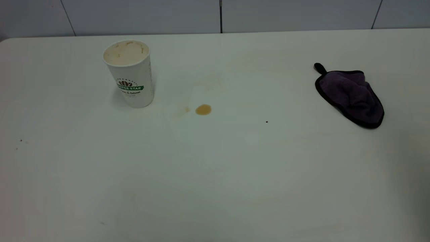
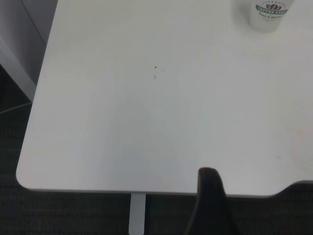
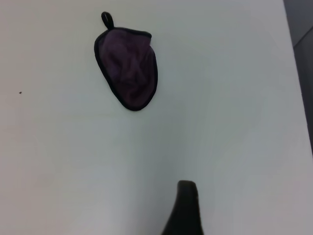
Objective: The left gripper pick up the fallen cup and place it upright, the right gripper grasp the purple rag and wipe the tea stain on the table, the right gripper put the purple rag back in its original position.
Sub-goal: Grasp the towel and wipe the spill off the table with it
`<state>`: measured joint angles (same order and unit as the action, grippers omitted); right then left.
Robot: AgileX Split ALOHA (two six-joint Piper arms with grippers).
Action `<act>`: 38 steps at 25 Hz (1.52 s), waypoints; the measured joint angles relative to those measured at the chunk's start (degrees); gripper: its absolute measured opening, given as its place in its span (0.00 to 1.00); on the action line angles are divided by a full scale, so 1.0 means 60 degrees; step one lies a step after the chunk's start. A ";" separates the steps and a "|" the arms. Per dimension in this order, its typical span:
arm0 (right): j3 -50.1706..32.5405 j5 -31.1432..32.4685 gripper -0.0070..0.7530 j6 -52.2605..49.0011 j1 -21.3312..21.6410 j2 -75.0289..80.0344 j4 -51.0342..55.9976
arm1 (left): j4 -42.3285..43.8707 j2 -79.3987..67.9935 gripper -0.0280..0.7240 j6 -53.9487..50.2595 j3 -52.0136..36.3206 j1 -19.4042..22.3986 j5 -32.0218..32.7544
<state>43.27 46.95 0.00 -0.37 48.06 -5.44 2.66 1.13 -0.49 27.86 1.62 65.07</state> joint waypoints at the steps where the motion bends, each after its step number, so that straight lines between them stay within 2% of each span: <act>1: 0.0231 -0.0111 0.97 0.0000 0.0000 0.0762 0.0000 | 0.0000 0.0000 0.79 0.0000 0.0000 0.0000 0.0000; 10: 0.2133 -0.1866 0.97 0.0387 -0.0153 0.6617 0.0092 | 0.0000 0.0000 0.79 0.0000 0.0000 0.0000 0.0000; 16: 0.3882 -0.2323 0.97 0.0527 -0.0486 0.9951 0.0188 | 0.0000 0.0000 0.79 0.0000 0.0000 0.0000 0.0000; 21: 0.5684 -0.2344 0.96 0.0717 -0.0494 1.2475 0.0179 | 0.0000 0.0000 0.79 0.0021 0.0000 0.0000 0.0000; 30: 0.8236 -0.2356 0.96 0.0891 -0.0505 1.5020 0.0179 | 0.0000 0.0000 0.79 0.0021 0.0000 0.0000 0.0000; 38: 0.9462 -0.2372 0.95 0.0999 -0.0505 1.6407 0.0240 | 0.0000 0.0000 0.79 0.0021 0.0000 0.0000 0.0000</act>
<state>100.05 32.71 5.99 -3.40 146.50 -4.00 2.66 1.13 -0.37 27.86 1.62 65.07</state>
